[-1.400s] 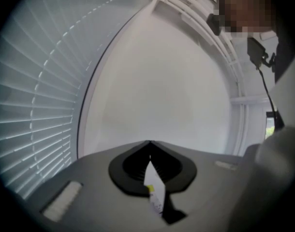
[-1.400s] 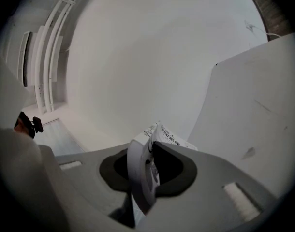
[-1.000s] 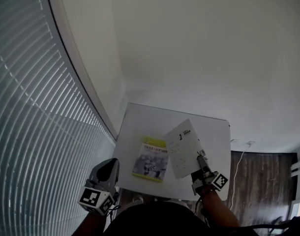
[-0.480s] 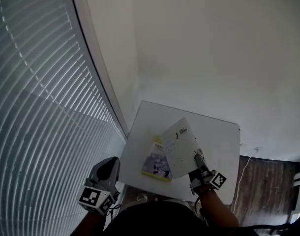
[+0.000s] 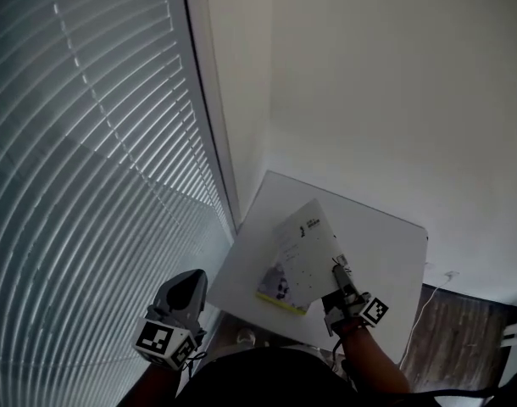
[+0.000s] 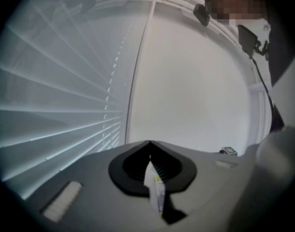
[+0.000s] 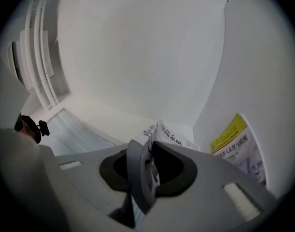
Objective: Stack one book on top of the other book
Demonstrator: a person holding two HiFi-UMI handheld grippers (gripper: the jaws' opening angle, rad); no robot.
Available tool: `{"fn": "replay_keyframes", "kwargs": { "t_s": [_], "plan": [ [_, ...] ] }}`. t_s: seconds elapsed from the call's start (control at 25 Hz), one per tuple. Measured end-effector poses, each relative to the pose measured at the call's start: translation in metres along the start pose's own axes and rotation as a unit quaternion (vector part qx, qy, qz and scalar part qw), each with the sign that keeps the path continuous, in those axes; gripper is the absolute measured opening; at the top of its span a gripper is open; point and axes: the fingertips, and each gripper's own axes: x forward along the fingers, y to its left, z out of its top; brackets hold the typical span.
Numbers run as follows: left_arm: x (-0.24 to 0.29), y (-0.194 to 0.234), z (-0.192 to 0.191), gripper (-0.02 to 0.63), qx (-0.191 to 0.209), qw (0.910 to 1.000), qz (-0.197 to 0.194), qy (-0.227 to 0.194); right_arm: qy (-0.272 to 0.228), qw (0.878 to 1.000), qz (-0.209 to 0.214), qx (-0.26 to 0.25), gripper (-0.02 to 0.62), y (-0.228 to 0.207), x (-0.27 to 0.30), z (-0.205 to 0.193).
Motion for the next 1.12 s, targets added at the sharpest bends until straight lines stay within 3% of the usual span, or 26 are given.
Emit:
{"fn": "replay_keyframes", "kwargs": {
  "t_s": [0.28, 0.84, 1.12],
  "plan": [
    [-0.014, 0.015, -0.007, 0.006, -0.021, 0.9995, 0.021, -0.007, 0.032, 0.999, 0.011, 0.001, 0.064, 0.005, 0.021, -0.022],
    [-0.013, 0.027, 0.006, 0.006, -0.017, 0.9998, 0.006, 0.005, 0.042, 0.998, 0.034, -0.013, 0.064, 0.016, 0.037, -0.039],
    [-0.009, 0.022, 0.002, 0.006, -0.024, 0.9996, 0.01, 0.01, 0.049, 0.999, 0.023, 0.005, 0.064, 0.007, 0.036, -0.038]
  ]
}}
